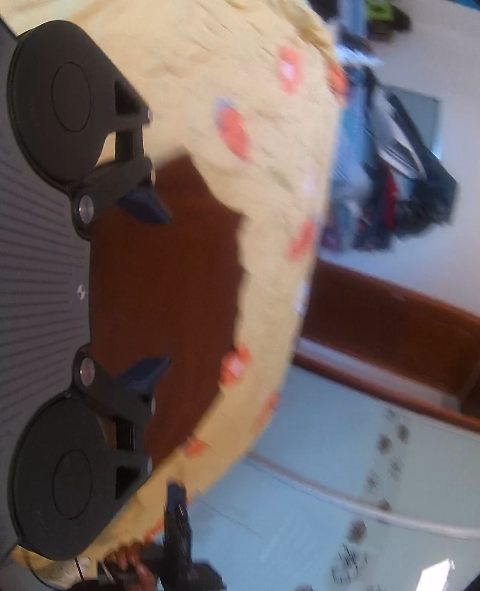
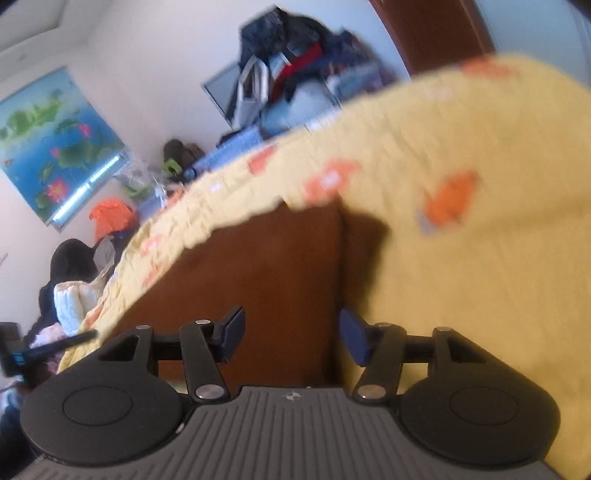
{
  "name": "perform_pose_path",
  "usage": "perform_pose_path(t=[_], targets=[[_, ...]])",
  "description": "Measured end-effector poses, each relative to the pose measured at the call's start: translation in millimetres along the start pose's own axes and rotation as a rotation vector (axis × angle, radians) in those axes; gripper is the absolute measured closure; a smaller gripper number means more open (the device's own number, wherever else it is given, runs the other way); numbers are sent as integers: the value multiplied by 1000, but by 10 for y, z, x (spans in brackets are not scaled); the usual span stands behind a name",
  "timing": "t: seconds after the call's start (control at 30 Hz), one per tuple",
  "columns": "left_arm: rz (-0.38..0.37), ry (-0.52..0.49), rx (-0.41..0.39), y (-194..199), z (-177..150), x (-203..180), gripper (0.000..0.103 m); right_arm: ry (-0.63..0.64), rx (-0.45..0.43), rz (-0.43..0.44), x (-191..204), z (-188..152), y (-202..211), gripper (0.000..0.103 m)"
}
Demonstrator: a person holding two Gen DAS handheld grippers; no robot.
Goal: Fold small clothes
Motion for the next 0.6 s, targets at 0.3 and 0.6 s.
perform_pose_path(t=[0.3, 0.6], targets=[[79, -407, 231, -1326, -862, -604, 18, 354, 138, -111, 438, -64, -1286, 39], [24, -315, 189, -1181, -503, -650, 18, 414, 146, -127, 537, -7, -1044, 30]])
Point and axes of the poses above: each gripper's, at about its wrist camera, not at the fingertips, and y roughly against the way its jaws point, x to its left, z to its top, the point moved 9 cm from there along -y, roughly the way its jaws point, and after that the axes turned 5 degrees about y, right-handed, at the moved point
